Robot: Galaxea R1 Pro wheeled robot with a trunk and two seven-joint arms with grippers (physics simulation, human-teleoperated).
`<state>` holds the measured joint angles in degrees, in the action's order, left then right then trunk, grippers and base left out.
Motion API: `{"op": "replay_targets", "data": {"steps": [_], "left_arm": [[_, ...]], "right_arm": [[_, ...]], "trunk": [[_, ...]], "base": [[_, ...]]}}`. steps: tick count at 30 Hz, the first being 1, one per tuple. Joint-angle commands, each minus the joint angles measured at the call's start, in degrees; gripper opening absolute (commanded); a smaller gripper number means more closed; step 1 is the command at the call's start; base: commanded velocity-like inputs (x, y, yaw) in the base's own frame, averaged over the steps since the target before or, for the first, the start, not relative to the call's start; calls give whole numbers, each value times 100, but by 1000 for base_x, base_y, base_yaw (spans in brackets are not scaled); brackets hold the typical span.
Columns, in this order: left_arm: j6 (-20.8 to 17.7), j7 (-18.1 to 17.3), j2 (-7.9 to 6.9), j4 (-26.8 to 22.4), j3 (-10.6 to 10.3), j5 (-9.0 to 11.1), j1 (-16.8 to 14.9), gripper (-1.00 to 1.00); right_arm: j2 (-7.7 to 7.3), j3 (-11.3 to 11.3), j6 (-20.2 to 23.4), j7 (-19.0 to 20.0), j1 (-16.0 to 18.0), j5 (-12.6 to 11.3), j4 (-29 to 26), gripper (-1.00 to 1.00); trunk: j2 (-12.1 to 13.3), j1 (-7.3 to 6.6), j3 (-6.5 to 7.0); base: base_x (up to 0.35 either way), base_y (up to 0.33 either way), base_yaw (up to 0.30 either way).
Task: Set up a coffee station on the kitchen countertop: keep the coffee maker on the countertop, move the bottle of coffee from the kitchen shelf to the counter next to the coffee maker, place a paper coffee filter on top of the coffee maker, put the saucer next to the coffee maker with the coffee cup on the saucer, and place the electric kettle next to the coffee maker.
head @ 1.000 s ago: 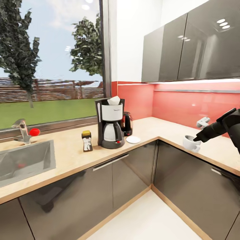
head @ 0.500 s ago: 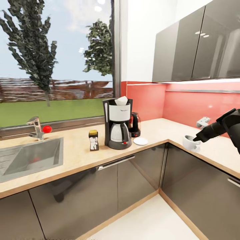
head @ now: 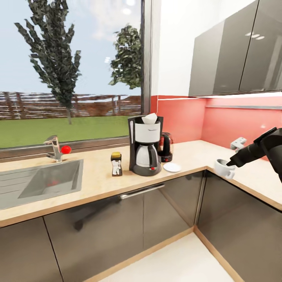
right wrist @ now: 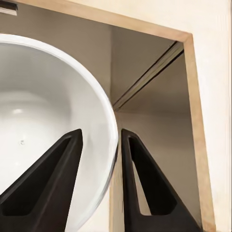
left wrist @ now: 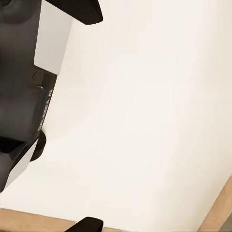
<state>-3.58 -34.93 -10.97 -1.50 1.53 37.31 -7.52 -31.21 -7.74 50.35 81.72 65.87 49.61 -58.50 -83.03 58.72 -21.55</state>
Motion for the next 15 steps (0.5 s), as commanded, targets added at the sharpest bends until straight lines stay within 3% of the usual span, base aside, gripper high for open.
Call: {"op": "replay_targets", "data": {"steps": [1,10,15], "left_arm": [[-38,-22,1,-1,14,22,-4,100],[-38,-22,14,-8,14,22,-4,100],[-38,-22,16,-9,14,22,-4,100]], "right_arm": [[-6,-10,62,57,5,40,-5,-100],[0,-10,64,53,5,40,92,-100],[0,-12,63,47,5,40,107,-100]], "trunk": [[-4,0,-7],[-4,0,-7],[-4,0,-7]], "base": [[70,-299,15],[91,-320,11],[83,-267,182]]}}
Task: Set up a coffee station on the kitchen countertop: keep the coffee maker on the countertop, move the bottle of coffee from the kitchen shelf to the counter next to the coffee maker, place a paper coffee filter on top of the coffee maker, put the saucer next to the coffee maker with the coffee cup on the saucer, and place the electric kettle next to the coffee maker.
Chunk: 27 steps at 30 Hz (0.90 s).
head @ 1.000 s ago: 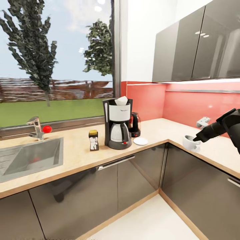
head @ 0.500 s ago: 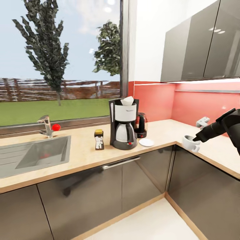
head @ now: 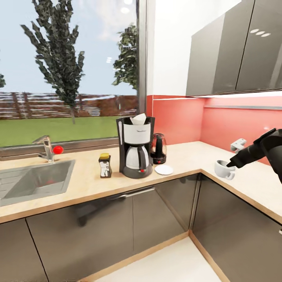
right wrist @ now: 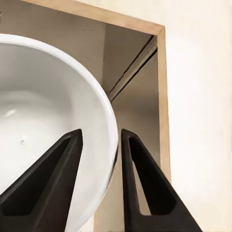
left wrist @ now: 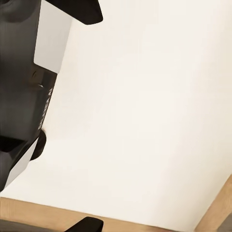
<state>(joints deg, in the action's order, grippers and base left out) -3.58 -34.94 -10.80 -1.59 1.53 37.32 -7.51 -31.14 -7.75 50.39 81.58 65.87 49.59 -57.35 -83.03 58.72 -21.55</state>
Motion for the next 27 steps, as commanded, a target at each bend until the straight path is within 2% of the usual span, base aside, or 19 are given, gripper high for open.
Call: {"op": "replay_targets", "data": {"steps": [1,20,27], "left_arm": [[-38,-22,-1,3,14,21,-5,100],[-38,-22,-1,2,14,21,-5,100],[-38,-22,-1,1,14,21,-5,100]], "right_arm": [[-6,-12,59,60,5,42,-6,-100],[3,-16,58,53,5,42,-4,-100],[3,-16,62,56,5,42,-2,-100]], "trunk": [[-4,0,-7],[-4,0,-7],[-4,0,-7]], "base": [[41,-130,241],[6,-18,268],[0,-177,104]]}}
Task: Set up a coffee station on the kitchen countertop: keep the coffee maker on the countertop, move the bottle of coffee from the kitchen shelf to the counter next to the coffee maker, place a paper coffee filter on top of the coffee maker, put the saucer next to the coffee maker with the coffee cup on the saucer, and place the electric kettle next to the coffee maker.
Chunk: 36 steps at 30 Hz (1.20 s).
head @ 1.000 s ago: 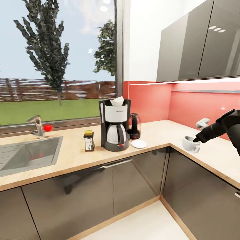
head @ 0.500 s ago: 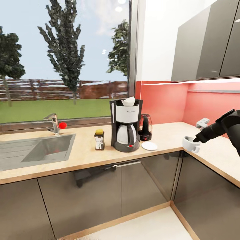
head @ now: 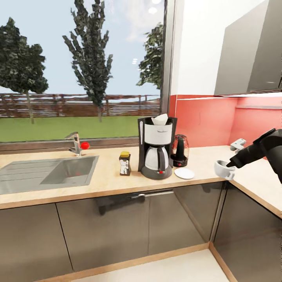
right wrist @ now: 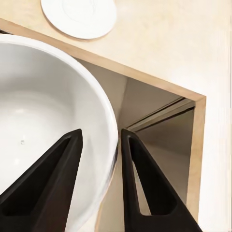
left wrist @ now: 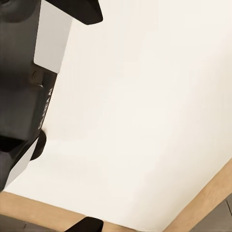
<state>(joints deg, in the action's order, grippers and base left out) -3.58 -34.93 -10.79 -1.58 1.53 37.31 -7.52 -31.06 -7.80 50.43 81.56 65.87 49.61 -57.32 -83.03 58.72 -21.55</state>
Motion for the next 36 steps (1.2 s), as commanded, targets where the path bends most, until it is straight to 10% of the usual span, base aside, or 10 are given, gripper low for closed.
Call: {"op": "replay_targets", "data": {"steps": [1,36], "left_arm": [[-38,-22,-2,0,14,22,-4,100],[-37,162,-2,0,14,22,-4,100]], "right_arm": [[-5,-11,58,57,5,40,-6,-100],[3,-11,47,44,5,39,238,-100]], "trunk": [[-4,0,-7],[-4,0,-7]], "base": [[0,-286,57],[9,-74,133]]}}
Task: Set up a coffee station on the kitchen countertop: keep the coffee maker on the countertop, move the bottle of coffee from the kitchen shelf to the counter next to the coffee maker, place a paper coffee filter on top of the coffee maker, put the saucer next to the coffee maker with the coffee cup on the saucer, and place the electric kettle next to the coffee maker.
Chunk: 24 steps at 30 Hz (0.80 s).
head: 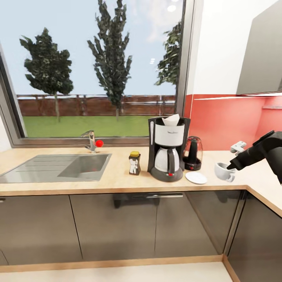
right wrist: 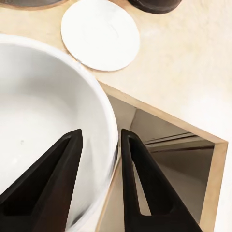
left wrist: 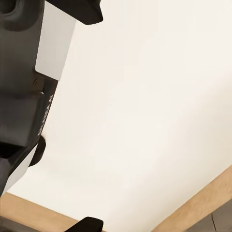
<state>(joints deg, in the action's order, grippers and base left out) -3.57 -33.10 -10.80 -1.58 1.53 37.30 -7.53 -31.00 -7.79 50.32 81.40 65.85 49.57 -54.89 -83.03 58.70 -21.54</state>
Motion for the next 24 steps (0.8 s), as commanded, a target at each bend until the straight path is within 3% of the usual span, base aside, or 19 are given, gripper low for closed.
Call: {"op": "replay_targets", "data": {"steps": [1,24], "left_arm": [[-38,-21,-1,-1,14,23,-3,100],[-30,-21,-1,-1,20,23,-3,100]], "right_arm": [[-3,-12,58,60,7,43,-3,-100],[11,-20,39,52,7,35,213,-100]], "trunk": [[-4,2,-7],[-4,2,-7]], "base": [[167,0,0],[107,0,0]]}}
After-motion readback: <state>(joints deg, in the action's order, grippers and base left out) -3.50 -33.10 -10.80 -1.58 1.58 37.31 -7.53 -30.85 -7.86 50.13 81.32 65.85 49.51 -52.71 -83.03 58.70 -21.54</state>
